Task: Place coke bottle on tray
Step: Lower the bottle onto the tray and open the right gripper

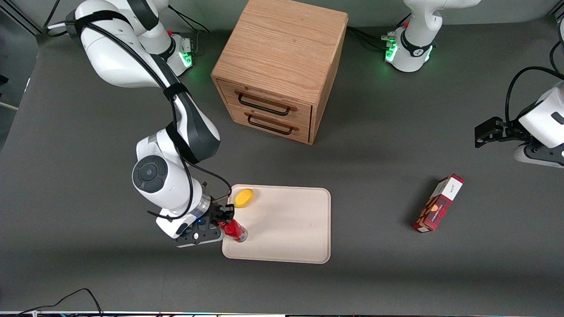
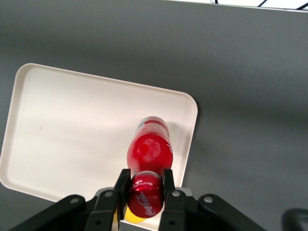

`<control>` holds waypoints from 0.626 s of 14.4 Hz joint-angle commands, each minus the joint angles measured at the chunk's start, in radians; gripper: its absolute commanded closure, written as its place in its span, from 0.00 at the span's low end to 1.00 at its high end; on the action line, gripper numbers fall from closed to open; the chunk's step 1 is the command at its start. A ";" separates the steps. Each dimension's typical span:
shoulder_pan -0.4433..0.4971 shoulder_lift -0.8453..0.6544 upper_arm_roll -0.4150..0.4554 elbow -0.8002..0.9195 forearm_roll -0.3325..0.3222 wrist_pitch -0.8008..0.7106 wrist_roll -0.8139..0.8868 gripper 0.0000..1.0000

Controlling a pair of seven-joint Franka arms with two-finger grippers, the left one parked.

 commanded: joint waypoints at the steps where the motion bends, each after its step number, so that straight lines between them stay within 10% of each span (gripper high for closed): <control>1: 0.019 0.041 -0.013 0.051 -0.021 0.003 -0.021 1.00; 5: 0.051 0.067 -0.017 0.049 -0.060 0.003 -0.004 0.90; 9: 0.069 0.067 -0.046 0.049 -0.058 0.001 0.002 0.49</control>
